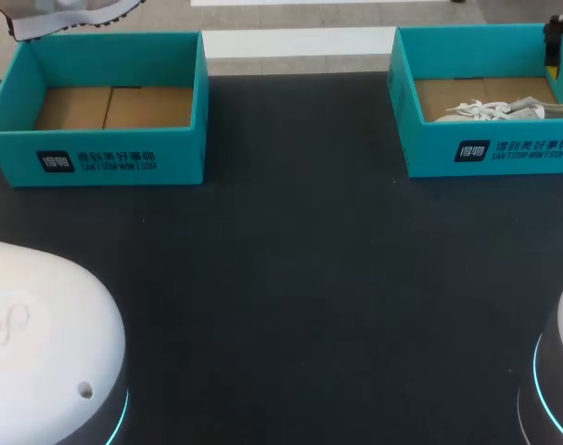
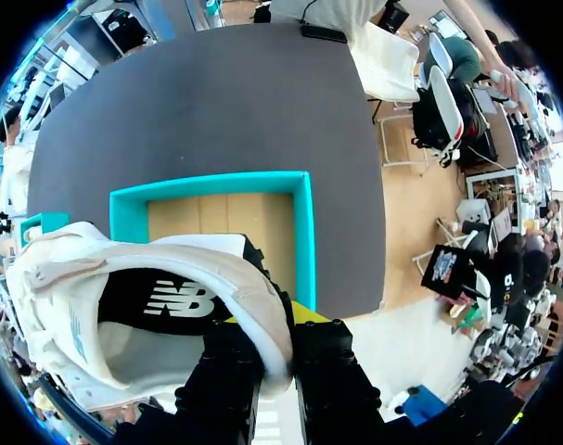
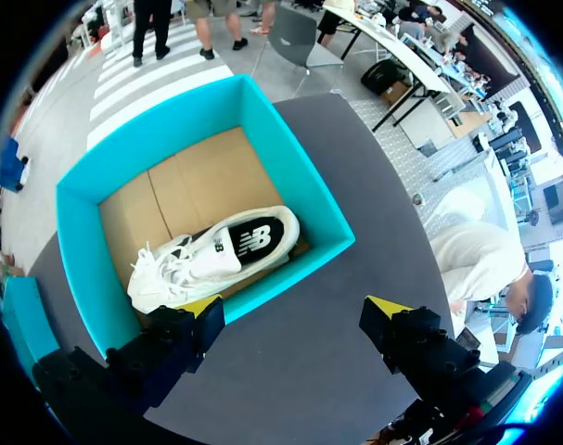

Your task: Take the shoe out of the shoebox, open the shoe tongue, remove and reinsert the insole, then place the shoe into the shoebox

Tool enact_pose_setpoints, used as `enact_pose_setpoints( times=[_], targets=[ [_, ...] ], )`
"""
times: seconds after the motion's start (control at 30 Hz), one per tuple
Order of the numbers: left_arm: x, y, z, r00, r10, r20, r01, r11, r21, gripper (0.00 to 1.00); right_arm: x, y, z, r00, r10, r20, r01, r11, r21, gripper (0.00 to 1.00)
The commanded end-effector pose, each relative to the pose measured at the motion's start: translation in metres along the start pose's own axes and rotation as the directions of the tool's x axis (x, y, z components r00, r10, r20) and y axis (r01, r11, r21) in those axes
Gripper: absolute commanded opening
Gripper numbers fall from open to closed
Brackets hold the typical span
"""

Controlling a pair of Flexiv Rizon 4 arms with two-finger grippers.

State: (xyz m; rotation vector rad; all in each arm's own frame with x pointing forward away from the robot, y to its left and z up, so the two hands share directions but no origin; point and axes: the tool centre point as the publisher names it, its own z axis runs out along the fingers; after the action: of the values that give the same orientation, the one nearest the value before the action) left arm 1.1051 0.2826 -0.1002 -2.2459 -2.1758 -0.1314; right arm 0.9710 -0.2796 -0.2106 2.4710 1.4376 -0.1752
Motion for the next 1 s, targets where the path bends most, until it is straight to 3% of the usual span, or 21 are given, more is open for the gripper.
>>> enact_pose_setpoints(
  times=[0.03, 0.3, 0.57, 1.0],
  targets=[
    [-0.001, -0.007, 0.0, 1.0, 0.0, -0.001, 0.0, 0.998, -0.056, 0.0, 0.0, 0.001, 0.0, 1.0, 0.001, -0.001, -0.001, 1.0, 0.0, 1.0],
    [-0.023, -0.051, -0.013, 0.999, -0.042, -0.032, 0.039, 0.994, -0.101, 0.0, 0.0, 0.001, 0.0, 1.0, 0.001, -0.001, -0.001, 1.0, 0.0, 1.0],
    [-0.049, -0.086, -0.022, 0.99, -0.124, -0.068, 0.118, 0.989, -0.089, 0.0, 0.0, 0.001, 0.0, 1.0, 0.001, -0.001, -0.001, 1.0, 0.0, 1.0],
    [-0.146, -0.139, -0.037, 0.994, -0.075, -0.084, 0.068, 0.994, -0.08, 0.0, 0.0, 0.001, 0.0, 1.0, 0.001, -0.001, -0.001, 1.0, 0.0, 1.0]
  ],
)
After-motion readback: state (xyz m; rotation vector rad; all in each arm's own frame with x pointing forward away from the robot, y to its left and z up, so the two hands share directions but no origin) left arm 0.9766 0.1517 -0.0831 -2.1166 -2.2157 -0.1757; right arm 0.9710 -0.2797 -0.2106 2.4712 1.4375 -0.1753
